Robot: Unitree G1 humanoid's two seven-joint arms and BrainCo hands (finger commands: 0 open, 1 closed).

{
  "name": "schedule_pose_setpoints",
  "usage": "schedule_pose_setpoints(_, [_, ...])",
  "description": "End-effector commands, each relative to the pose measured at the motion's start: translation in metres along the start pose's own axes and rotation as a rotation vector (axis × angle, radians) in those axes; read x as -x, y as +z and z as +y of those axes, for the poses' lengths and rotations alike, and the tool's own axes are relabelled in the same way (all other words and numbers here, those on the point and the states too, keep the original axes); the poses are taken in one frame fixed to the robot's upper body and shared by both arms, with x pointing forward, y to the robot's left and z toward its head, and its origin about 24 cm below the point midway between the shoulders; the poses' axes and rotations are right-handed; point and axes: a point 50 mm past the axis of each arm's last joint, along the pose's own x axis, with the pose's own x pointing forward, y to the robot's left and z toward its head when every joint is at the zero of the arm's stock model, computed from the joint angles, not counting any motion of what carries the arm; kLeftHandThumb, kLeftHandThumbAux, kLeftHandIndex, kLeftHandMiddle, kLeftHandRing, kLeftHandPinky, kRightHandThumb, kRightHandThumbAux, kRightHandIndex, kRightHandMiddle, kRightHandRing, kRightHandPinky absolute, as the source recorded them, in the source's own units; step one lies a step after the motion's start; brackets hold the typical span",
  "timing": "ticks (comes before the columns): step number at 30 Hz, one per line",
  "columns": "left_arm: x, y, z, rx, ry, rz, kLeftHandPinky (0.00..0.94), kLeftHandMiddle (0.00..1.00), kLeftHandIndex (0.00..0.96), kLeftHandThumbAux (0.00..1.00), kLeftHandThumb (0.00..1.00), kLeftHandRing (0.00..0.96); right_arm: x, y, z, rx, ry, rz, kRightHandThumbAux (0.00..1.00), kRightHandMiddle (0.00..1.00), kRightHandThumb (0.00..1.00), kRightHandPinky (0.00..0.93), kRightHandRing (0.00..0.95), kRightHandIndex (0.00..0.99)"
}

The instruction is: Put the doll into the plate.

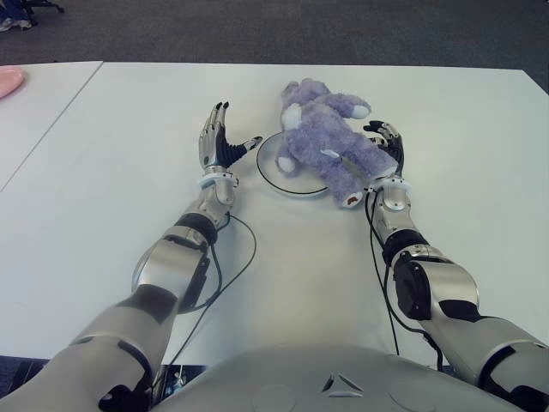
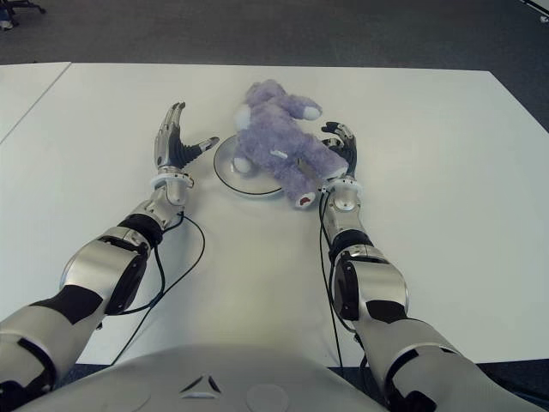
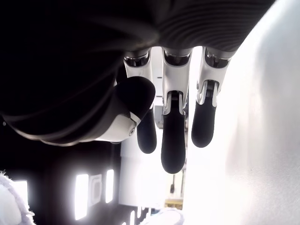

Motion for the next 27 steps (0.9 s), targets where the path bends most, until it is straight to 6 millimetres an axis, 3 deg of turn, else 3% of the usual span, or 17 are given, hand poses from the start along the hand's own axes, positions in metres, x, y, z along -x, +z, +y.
schedule_pose_setpoints(1, [0.055,-0.046,-0.026,0.025,-0.156,0.219,0.145,0.000,0.000,0.603,0.000,0.106,0.092,-0.104,-0.019,0.049,-0.013,0.487,0.704,0.318,1.000,0.366,0.499,0.261])
schedule_pose_setpoints(17, [0.093,-0.063,-0.031,0.095,-0.092,0.272,0.129,0.036,0.000,0.664,0.000,0.101,0.091,-0.104,-0.025,0.059,-0.010,0.494,0.705,0.343,1.000,0.366,0.500,0.237])
schedule_pose_setpoints(27, [0.106,-0.084,-0.030,0.199,-0.167,0.450,0.087,0.034,0.000,0.497,0.000,0.067,0.090,-0.103,-0.028,0.065,-0.015,0.483,0.704,0.351,1.000,0.377,0.479,0.233])
